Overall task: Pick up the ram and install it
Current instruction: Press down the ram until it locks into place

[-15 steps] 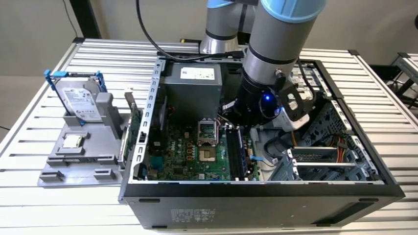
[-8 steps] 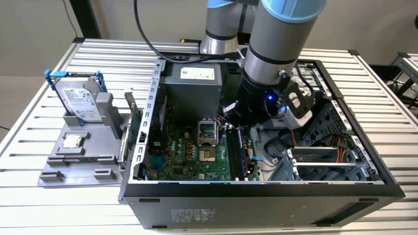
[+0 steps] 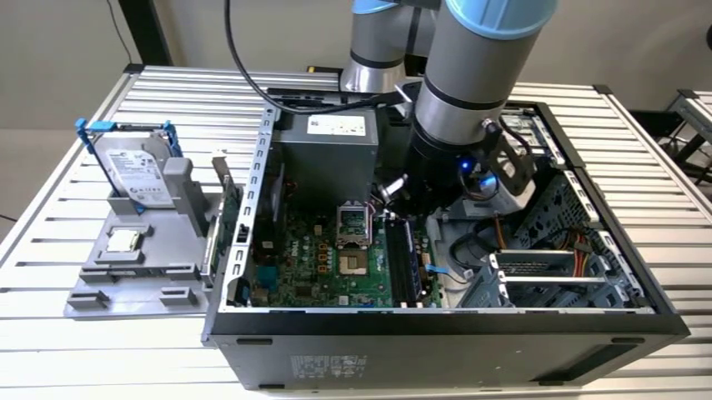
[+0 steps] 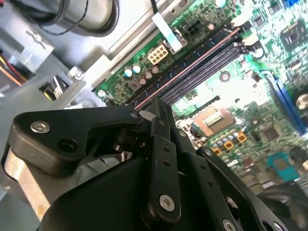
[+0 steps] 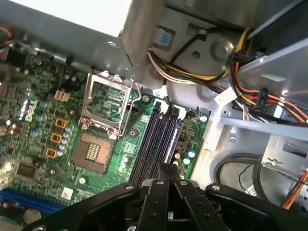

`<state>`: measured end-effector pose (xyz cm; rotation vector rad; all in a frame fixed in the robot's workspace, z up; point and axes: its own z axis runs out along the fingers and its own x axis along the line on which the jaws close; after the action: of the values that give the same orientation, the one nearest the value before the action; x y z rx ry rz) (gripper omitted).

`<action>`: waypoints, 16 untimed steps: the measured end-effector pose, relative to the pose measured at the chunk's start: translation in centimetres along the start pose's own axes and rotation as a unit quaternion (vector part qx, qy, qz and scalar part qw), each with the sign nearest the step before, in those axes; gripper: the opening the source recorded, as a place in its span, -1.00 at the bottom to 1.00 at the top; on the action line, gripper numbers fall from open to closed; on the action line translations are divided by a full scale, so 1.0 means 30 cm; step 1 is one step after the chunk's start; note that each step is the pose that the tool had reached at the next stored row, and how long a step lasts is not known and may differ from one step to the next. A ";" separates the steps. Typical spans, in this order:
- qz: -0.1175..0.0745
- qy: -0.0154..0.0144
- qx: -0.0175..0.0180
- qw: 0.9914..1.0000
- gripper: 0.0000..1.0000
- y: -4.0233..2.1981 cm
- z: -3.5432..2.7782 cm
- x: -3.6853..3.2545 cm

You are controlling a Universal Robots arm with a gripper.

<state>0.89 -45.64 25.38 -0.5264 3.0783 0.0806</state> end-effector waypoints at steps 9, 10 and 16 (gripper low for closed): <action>-0.081 -0.001 0.000 0.997 -1.00 0.000 0.000 0.000; -0.091 -0.002 0.000 0.996 -1.00 0.000 0.000 0.000; -0.145 -0.006 0.001 0.989 -1.00 0.000 0.000 0.000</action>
<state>0.89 -45.63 25.38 -0.9599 2.9511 0.0751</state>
